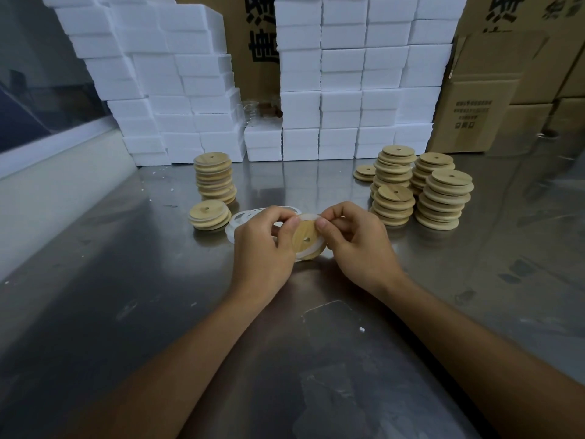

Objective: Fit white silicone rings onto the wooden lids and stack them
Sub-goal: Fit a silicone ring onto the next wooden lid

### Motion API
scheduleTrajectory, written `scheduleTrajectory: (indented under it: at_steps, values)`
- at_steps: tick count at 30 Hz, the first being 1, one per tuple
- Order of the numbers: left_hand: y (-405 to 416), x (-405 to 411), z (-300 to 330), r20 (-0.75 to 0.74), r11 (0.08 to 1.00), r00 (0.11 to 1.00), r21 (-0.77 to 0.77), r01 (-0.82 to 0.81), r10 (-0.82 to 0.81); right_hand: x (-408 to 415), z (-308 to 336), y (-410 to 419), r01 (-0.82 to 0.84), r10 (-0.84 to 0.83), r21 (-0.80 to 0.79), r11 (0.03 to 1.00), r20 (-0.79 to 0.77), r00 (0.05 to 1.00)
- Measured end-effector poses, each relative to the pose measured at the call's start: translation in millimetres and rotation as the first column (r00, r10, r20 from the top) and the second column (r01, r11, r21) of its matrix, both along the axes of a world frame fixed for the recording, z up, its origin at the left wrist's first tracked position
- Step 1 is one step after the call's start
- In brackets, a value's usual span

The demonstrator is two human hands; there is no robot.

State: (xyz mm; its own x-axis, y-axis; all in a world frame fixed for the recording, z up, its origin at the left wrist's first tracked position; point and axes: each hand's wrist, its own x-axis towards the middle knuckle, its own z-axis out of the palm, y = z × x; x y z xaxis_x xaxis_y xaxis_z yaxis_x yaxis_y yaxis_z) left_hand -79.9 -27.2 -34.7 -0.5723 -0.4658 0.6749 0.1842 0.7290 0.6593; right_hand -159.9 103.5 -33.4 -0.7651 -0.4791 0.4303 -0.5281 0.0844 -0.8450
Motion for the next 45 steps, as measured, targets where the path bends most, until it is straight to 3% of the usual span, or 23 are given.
scheduleTrajectory:
  at_steps: [5,10,20,29,40,45]
  values:
    - [1,1,1,-0.037,0.99,0.998,-0.129,-0.057,0.052,3,5,1,-0.062,0.073,-0.071,0.996,0.177,0.981]
    - [4,2,3,-0.032,0.992,0.998,-0.118,-0.052,0.049,5,11,4,-0.079,0.14,-0.183,0.98,0.352,0.925]
    - [-3,1,2,0.055,0.996,0.998,0.083,-0.032,0.028,3,12,5,-0.087,0.132,-0.144,0.986,0.334,0.933]
    - [-5,2,2,0.062,0.994,0.998,0.109,-0.015,0.008,3,12,5,-0.105,0.146,-0.137,0.985,0.33,0.933]
    - [-14,4,4,0.128,0.988,0.991,0.151,0.02,-0.04,1,14,9,-0.144,0.16,-0.071,0.987,0.433,0.887]
    - [-15,5,3,0.129,0.974,0.989,0.225,0.041,-0.071,1,9,3,-0.084,0.101,-0.063,0.994,0.354,0.93]
